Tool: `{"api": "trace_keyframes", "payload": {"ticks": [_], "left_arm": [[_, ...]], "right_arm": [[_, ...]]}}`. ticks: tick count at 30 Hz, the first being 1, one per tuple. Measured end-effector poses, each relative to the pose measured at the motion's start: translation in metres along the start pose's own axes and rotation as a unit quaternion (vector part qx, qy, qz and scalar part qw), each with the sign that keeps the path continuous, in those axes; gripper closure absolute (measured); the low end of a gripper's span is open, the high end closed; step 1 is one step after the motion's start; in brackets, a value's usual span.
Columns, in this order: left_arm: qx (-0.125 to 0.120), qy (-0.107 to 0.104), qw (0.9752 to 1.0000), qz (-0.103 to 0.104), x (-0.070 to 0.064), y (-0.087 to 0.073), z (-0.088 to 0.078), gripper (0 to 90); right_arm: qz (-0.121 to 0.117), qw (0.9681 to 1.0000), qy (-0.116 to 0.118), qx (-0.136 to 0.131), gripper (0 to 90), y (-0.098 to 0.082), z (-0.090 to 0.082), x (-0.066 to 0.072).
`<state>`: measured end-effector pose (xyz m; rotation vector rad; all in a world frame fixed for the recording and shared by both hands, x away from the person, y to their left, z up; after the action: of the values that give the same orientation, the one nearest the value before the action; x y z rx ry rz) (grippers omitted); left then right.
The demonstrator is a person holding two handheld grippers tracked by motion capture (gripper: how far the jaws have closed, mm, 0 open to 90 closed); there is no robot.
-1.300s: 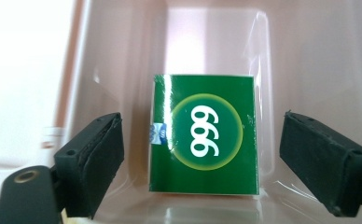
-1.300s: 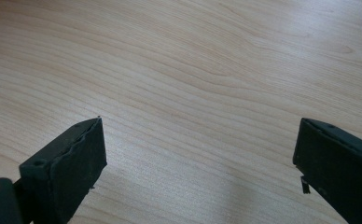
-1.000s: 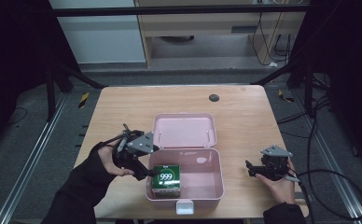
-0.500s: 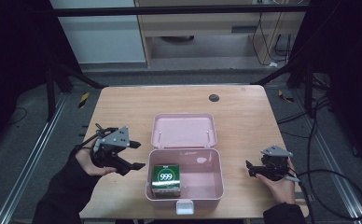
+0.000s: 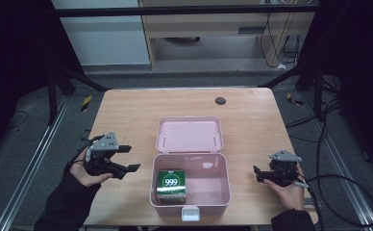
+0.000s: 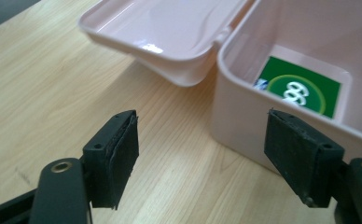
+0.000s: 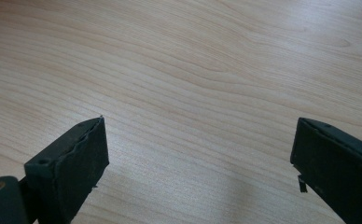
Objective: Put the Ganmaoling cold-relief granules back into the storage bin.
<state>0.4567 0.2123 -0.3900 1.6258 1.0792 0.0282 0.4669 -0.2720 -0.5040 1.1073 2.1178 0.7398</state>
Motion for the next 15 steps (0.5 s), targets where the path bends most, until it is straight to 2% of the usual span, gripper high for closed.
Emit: {"api": "trace_keyframes", "payload": {"ticks": [1,2,3,4,8,9,11,12,14,15], "left_arm": [[-0.01,0.009,0.9999,-0.009,0.009,-0.004,-0.001,24.8],[-0.01,0.009,0.9999,-0.009,0.009,-0.004,-0.001,24.5],[-0.017,0.019,0.9995,-0.019,0.019,-0.008,-0.002,24.4],[-0.017,0.019,0.9995,-0.019,0.019,-0.008,-0.002,24.5],[-0.032,0.035,0.9978,-0.047,0.042,-0.017,-0.003,22.3],[-0.032,0.035,0.9978,-0.047,0.042,-0.017,-0.003,22.2],[-0.041,0.054,0.9963,-0.054,0.055,-0.021,-0.004,22.4],[-0.041,0.054,0.9963,-0.054,0.055,-0.021,-0.004,22.6],[-0.041,0.079,0.9948,-0.05,0.064,-0.024,-0.004,22.6],[-0.049,0.089,0.9935,-0.051,0.067,-0.025,-0.003,22.6]], "right_arm": [[0.0,1.0,0.0,0.0,4.4,0.0,0.0,0.0],[0.0,1.0,-0.001,0.0,4.4,0.0,0.0,0.0],[0.001,1.0,0.001,-0.001,4.4,0.0,0.0,0.0],[0.001,1.0,0.001,-0.001,4.4,0.0,0.0,0.0],[0.006,1.0,-0.001,-0.001,4.3,0.0,0.0,0.0],[0.005,1.0,-0.002,-0.002,4.3,0.0,0.0,0.0],[0.007,1.0,-0.001,-0.002,4.3,0.0,0.0,0.0],[0.007,1.0,-0.001,-0.002,4.3,0.0,0.0,0.0],[0.007,1.0,-0.002,-0.002,4.3,-0.001,0.0,-0.001],[0.007,1.0,-0.002,-0.002,4.3,-0.001,0.0,-0.001]]}}
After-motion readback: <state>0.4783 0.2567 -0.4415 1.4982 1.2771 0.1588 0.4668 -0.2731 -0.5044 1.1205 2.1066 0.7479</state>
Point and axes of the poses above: each handheld gripper's, and its own axes: z roughly forward along the jaws, y roughly out of its top, x roughly to its left, the point moved 2 cm from there along z, roughly forward along the jaws, and after that the axes turned 13 degrees about -z, right-handed, at the moved point
